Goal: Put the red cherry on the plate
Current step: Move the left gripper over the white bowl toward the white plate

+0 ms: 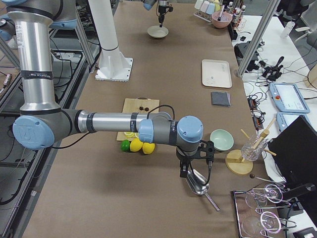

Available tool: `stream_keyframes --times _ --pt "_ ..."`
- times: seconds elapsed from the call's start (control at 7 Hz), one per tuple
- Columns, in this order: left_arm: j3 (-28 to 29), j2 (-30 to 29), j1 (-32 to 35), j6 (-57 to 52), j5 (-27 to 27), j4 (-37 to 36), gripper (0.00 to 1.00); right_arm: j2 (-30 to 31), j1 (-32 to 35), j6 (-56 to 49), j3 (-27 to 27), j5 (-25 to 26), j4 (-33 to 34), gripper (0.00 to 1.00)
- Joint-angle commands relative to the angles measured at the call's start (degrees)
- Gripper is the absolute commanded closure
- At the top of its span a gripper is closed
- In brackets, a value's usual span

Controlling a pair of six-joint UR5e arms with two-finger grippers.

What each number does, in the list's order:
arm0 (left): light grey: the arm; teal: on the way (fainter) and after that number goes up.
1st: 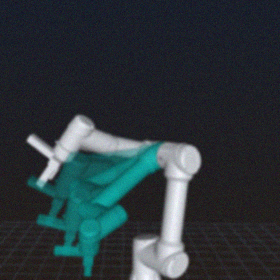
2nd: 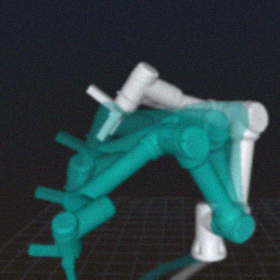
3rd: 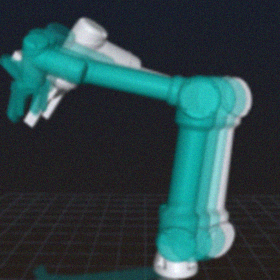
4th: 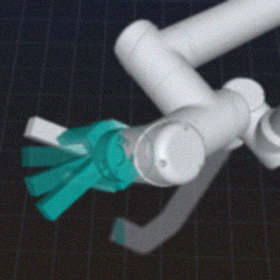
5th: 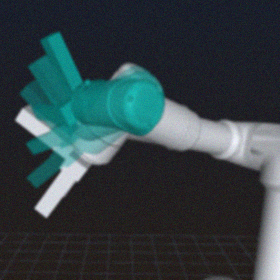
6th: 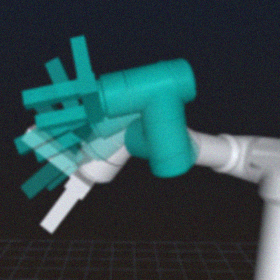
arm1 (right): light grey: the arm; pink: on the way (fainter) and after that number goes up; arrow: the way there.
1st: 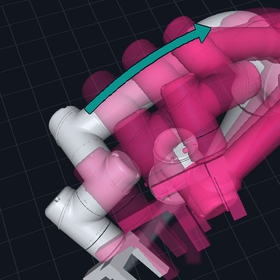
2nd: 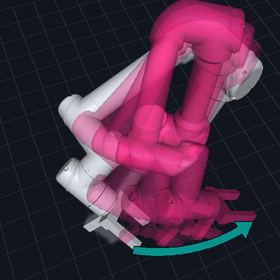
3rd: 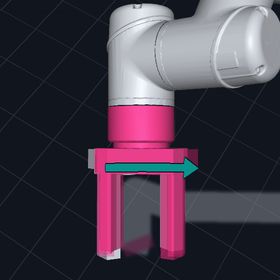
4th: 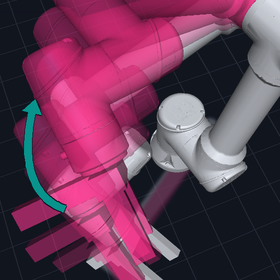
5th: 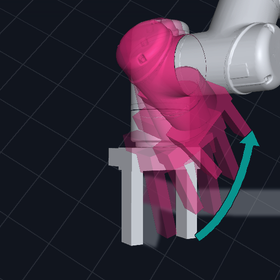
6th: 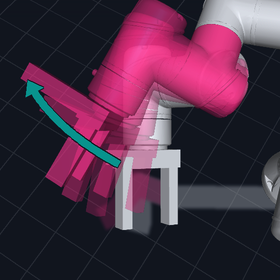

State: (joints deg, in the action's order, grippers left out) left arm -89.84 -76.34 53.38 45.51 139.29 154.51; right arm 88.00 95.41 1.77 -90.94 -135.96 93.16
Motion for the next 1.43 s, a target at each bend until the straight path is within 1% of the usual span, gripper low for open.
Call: stream_keyframes --times 0.0,0.14,0.29,0.43,0.57,0.71,0.86,1.0,1.14,1.29 --pt "-0.2 -5.4 3.8 4.3 4.5 -1.4 1.00 0.3 0.5 0.0 -0.1 0.0 0.0 0.00" --pt "0.3 -11.9 3.8 13.3 2.7 -1.5 1.00 0.2 0.4 0.0 -0.4 -0.2 0.0 0.00" --pt "0.7 -18.2 2.4 20.4 -2.5 -3.5 1.00 0.2 0.4 0.3 -1.9 -0.5 0.0 0.00" --pt "0.2 -22.5 0.9 21.4 -6.5 -9.3 1.00 0.2 0.0 1.9 -3.8 -1.1 0.0 0.00" --pt "-0.5 -26.1 -0.4 22.1 -9.6 -14.3 1.00 0.2 -2.8 8.5 -7.1 -1.7 0.0 0.00" --pt "-3.8 -27.9 -2.6 22.2 -13.5 -22.2 1.00 0.3 -6.0 14.6 -11.1 -1.9 0.1 0.00" --pt "-8.6 -29.6 -5.3 22.2 -16.9 -30.2 1.00 0.8 -9.8 21.8 -14.9 -2.1 0.0 0.00" --pt "-12.2 -31.9 -9.6 24.0 -22.0 -37.2 1.00 1.4 -13.9 28.7 -18.5 -2.1 -0.1 0.00" --pt "-13.3 -34.2 -14.2 28.4 -26.1 -39.8 1.00 2.3 -17.2 34.4 -22.1 -2.0 -0.1 0.00" --pt "-13.0 -36.5 -19.6 33.8 -30.6 -39.9 1.00 2.5 -20.3 39.1 -24.2 -1.8 -0.2 0.00"
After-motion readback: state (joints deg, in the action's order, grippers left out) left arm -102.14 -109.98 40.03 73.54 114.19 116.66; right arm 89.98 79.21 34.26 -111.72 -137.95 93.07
